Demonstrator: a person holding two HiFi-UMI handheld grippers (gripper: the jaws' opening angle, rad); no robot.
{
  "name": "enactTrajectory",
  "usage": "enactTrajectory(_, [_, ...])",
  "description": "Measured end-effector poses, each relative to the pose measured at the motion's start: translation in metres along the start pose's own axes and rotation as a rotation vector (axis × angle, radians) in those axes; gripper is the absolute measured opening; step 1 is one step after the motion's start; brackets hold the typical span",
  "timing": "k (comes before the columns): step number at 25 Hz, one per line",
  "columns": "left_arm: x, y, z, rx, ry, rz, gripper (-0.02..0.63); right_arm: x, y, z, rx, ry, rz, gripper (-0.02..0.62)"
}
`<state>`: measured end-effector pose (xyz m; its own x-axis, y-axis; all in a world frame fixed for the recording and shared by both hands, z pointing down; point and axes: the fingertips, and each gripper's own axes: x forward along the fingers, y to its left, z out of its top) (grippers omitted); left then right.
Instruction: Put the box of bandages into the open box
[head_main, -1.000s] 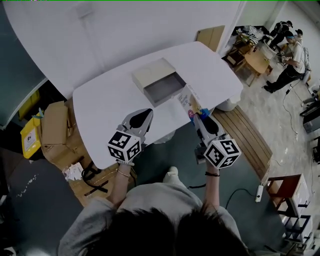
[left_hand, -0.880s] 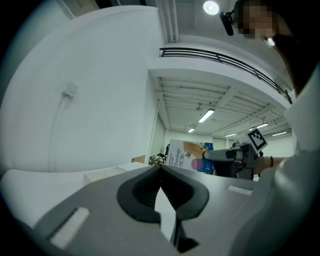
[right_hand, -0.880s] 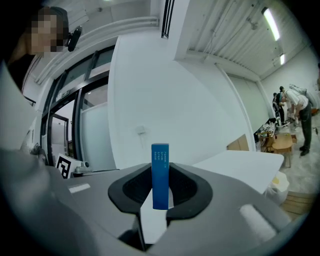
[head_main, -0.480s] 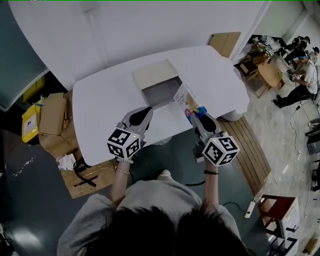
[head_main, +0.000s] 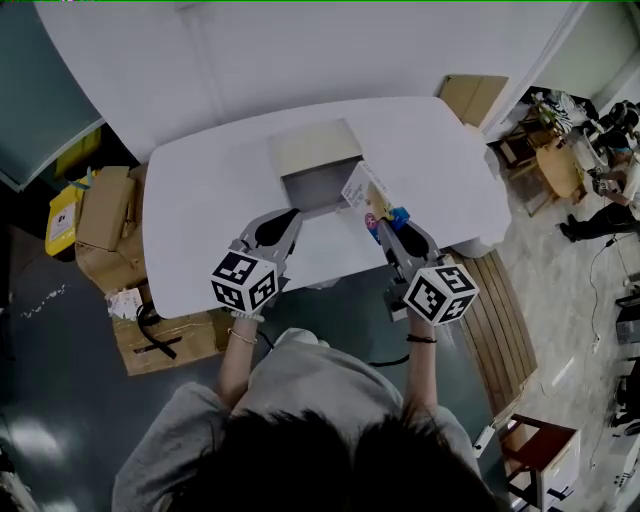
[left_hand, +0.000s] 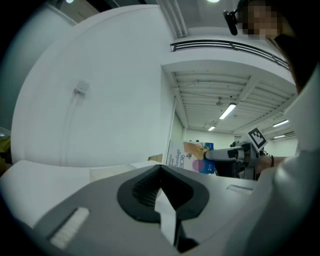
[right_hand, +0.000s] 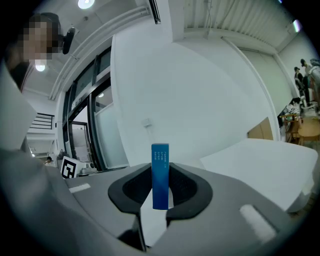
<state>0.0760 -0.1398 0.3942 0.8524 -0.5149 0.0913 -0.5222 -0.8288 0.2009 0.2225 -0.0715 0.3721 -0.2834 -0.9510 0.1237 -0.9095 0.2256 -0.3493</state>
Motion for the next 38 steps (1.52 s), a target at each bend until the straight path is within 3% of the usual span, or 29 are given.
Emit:
enactTrajectory(11, [0.012,0.023,-0.018,-0.039,0.063,0.059,-0.006,0.038,-0.015,-0.019,0.067,0.094,0.073,0.1])
enactTrajectory(19, [0.031,0.051,-0.033,-0.062,0.111,0.049,-0.006,0.079,-0.024,-0.037,0.111,0.202,0.114,0.1])
enactTrajectory(29, [0.049,0.086,-0.051,-0.106,0.172,0.018,-0.006,0.118,-0.036,-0.053,0.127,0.305,0.103,0.1])
enactTrajectory(38, [0.062,0.098,-0.068,-0.158,0.221,-0.006,-0.006,0.141,-0.058,-0.067,0.225,0.41,0.168,0.1])
